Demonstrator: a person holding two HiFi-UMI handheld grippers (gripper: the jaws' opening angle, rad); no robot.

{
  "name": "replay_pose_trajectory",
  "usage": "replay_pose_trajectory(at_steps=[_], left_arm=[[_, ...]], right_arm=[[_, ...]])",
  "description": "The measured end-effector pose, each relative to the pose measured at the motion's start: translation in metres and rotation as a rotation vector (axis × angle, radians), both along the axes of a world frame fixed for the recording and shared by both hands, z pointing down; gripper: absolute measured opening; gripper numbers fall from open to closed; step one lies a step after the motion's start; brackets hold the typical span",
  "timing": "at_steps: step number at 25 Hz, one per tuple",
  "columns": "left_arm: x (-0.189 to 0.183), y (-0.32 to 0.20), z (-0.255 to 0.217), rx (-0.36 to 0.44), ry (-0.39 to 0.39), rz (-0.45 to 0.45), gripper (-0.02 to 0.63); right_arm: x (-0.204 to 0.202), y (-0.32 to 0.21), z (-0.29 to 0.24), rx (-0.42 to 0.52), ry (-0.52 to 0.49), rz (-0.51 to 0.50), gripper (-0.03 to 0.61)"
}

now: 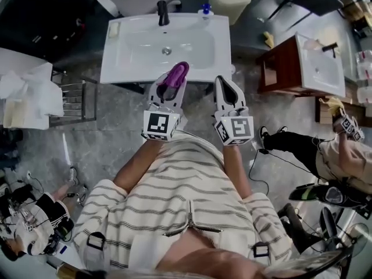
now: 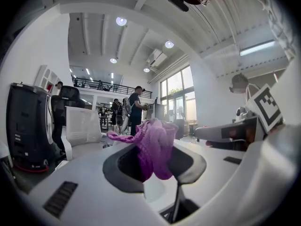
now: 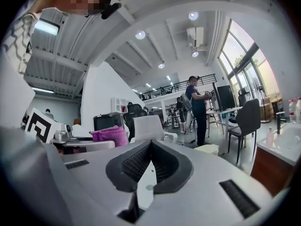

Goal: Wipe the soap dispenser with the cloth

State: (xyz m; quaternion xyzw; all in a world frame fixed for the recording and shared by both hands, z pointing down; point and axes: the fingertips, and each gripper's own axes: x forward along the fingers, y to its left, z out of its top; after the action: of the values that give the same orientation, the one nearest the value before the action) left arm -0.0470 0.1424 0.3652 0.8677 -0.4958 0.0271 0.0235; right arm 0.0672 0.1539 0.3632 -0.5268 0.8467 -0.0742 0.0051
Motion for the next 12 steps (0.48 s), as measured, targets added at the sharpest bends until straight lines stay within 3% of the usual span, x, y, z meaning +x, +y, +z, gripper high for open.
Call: replay_pose_trajectory(at_steps=[12], left_arm=[[-0.004,-0.137,0.000,-0.030,-0.024,0.081,0.127]], right_arm=[[-0.016,-0.131,-0.011,-0.017,0.031,0.102,0.000]])
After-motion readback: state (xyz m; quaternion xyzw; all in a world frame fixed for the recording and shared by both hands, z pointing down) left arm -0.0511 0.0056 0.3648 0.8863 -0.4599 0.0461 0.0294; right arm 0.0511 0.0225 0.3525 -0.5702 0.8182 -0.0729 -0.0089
